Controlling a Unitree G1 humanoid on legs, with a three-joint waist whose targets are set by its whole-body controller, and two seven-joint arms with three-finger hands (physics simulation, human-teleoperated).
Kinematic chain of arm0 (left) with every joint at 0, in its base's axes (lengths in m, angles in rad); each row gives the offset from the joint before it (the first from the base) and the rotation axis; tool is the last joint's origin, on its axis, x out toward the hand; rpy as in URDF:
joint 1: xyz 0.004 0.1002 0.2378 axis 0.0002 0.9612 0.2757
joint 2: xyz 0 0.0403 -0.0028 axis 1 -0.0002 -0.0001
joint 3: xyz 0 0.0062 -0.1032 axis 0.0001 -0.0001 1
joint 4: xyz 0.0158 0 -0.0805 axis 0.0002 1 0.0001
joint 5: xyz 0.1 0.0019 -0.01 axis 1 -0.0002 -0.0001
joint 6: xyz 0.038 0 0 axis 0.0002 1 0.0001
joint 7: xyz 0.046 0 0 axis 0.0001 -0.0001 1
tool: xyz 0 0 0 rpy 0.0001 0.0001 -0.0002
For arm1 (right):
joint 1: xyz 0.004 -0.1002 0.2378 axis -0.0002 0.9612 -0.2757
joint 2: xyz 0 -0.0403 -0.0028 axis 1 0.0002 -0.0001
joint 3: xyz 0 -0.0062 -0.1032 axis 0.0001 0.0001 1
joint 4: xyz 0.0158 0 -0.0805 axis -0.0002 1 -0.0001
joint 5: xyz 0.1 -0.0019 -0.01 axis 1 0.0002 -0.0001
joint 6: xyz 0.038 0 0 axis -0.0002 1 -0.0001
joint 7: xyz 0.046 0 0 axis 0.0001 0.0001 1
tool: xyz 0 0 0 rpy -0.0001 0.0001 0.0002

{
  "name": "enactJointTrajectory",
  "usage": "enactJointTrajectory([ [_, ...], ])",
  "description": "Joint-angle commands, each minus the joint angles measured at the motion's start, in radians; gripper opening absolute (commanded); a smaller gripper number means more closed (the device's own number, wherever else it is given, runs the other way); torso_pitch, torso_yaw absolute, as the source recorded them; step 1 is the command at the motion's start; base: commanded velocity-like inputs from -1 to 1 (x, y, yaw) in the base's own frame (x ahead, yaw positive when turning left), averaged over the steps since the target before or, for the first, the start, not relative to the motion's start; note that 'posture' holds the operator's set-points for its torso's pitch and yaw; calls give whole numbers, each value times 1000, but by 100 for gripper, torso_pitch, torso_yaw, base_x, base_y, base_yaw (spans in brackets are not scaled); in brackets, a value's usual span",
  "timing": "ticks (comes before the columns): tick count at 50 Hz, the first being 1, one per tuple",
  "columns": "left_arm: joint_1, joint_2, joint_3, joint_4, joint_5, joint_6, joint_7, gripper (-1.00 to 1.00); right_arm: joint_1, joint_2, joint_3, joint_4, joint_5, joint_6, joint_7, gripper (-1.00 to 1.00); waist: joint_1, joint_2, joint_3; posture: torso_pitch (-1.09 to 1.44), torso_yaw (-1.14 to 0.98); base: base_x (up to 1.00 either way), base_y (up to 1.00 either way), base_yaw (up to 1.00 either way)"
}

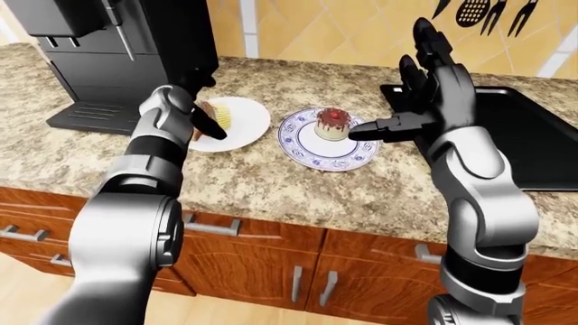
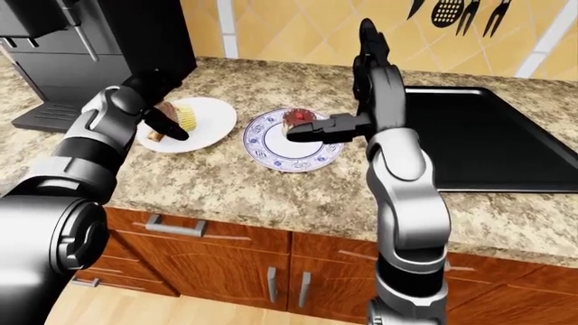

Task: Move the dessert items from the plate to the tray.

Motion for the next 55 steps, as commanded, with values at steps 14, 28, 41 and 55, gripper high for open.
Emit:
enactJointTrajectory([
  [14,-37,8,0,-37,24,-20,21,44,-28,-11,-9,-27,-2,-31,-1,100,0,1,-30,0,0,0,0,0],
  [28,-20,-2,2,-30,20,-38,66,27,-28,-10,-12,-33,4,-27,5,100,2,0,-31,0,0,0,0,0],
  [41,-12,-17,8,-19,14,-51,145,17,-19,-8,-12,-30,10,-36,5,100,1,0,-35,0,0,0,0,0],
  [55,-19,-26,5,-16,9,-66,219,-16,-9,-8,-11,-18,12,-57,6,100,1,0,-34,0,0,0,0,0],
])
